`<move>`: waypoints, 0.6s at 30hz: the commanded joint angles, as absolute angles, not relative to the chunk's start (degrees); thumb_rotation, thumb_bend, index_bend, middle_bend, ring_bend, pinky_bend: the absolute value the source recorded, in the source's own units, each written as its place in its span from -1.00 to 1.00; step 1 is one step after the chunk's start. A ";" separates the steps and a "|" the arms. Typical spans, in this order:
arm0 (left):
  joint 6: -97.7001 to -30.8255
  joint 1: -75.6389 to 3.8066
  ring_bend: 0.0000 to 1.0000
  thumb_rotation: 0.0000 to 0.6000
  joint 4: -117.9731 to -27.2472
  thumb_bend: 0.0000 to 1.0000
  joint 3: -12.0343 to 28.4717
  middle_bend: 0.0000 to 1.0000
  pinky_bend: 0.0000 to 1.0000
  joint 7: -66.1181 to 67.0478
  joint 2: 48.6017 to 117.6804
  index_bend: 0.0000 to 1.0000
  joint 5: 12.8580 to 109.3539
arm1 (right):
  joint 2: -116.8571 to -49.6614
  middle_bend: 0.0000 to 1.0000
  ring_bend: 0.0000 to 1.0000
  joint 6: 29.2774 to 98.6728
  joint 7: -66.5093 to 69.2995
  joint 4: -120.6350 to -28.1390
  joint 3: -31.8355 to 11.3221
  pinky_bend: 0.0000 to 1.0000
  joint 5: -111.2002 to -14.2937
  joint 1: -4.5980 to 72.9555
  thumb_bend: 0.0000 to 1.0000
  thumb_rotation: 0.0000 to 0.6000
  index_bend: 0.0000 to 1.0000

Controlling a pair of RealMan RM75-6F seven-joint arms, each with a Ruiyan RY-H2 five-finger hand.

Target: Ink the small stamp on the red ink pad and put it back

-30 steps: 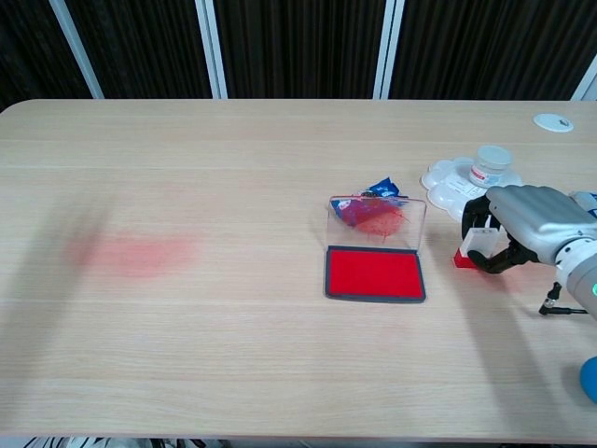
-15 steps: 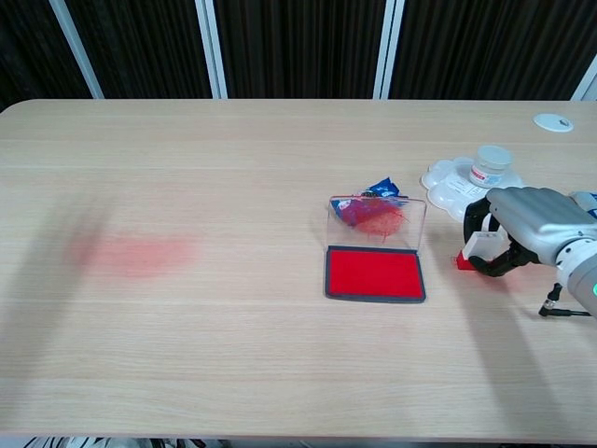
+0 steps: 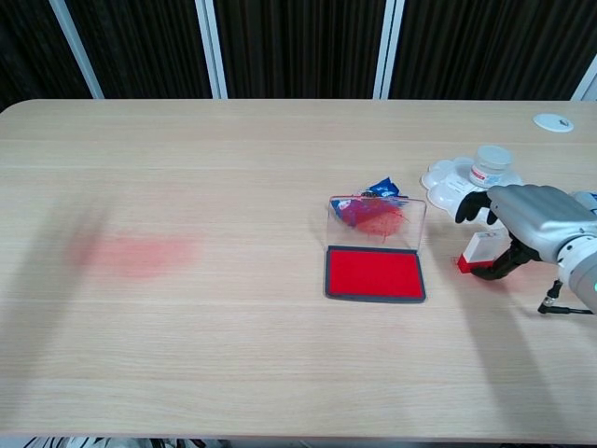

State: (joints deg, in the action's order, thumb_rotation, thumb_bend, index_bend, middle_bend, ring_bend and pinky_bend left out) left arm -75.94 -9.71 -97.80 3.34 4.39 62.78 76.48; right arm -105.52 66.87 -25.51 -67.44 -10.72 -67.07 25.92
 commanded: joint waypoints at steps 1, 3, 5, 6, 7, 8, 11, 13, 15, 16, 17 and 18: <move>-75.96 -9.70 -1.00 1.00 -97.80 -1.00 3.33 -1.00 -1.00 4.38 62.77 -1.00 76.51 | -105.38 -0.55 -0.48 66.90 -25.67 -67.66 -10.74 -0.42 -66.99 25.89 -0.54 1.00 -0.48; -76.01 -9.69 -1.00 1.00 -97.80 -1.00 3.33 -1.00 -1.00 4.37 62.77 -1.00 76.57 | -105.16 -0.61 -0.54 67.01 -25.90 -67.97 -10.75 -0.43 -66.94 25.84 -0.57 1.00 -0.53; -76.04 -9.68 -1.00 1.00 -97.79 -1.00 3.33 -1.00 -1.00 4.34 62.77 -1.00 76.62 | -104.81 -0.65 -0.58 67.18 -26.22 -68.45 -10.76 -0.44 -66.93 25.78 -0.59 1.00 -0.58; -76.05 -9.68 -1.00 1.00 -97.79 -1.00 3.32 -1.00 -1.00 4.33 62.76 -1.00 76.66 | -104.52 -0.68 -0.60 67.38 -26.42 -68.79 -10.77 -0.45 -67.01 25.74 -0.60 1.00 -0.60; -76.08 -9.67 -1.00 1.00 -97.79 -1.00 3.31 -1.00 -1.00 4.31 62.76 -1.00 76.69 | -104.18 -0.70 -0.62 67.56 -26.63 -69.21 -10.76 -0.45 -67.12 25.69 -0.61 1.00 -0.63; -76.12 -9.65 -1.00 1.00 -97.78 -1.00 3.31 -1.00 -1.00 4.29 62.76 -1.00 76.72 | -103.75 -0.72 -0.64 67.76 -26.90 -69.71 -10.72 -0.45 -67.25 25.64 -0.62 1.00 -0.65; -76.24 -9.63 -1.00 1.00 -97.75 -1.00 3.29 -1.00 -1.00 4.20 62.76 -1.00 76.93 | -101.65 -0.77 -0.70 68.98 -28.06 -72.08 -10.63 -0.47 -68.13 25.39 -0.65 1.00 -0.72; -76.37 -9.58 -1.00 1.00 -97.76 -1.00 3.24 -1.00 -1.00 4.16 62.75 -1.00 77.13 | -99.59 -0.79 -0.73 70.04 -28.88 -74.27 -10.56 -0.48 -68.94 25.10 -0.66 1.00 -0.74; -76.50 -9.53 -1.00 1.00 -97.73 -1.00 3.18 -1.00 -1.00 4.16 62.76 -1.00 77.30 | -97.02 -0.81 -0.75 71.23 -29.57 -76.83 -10.46 -0.48 -69.95 24.68 -0.66 1.00 -0.75; -76.53 -9.51 -1.00 1.00 -97.71 -1.00 3.17 -1.00 -1.00 4.17 62.77 -1.00 77.34 | -96.10 -0.82 -0.76 71.79 -29.76 -77.55 -10.45 -0.48 -70.42 24.51 -0.66 1.00 -0.75; -76.62 -9.49 -1.00 1.00 -97.65 -1.00 3.16 -1.00 -1.00 4.22 62.79 -1.00 77.42 | -94.25 -0.83 -0.77 72.74 -30.07 -79.05 -10.28 -0.49 -71.32 24.12 -0.67 1.00 -0.76; -76.66 -9.49 -1.00 1.00 -97.62 -1.00 3.16 -1.00 -1.00 4.24 62.80 -1.00 77.45 | -93.28 -0.84 -0.79 73.19 -30.19 -79.82 -10.16 -0.50 -71.74 23.88 -0.67 1.00 -0.77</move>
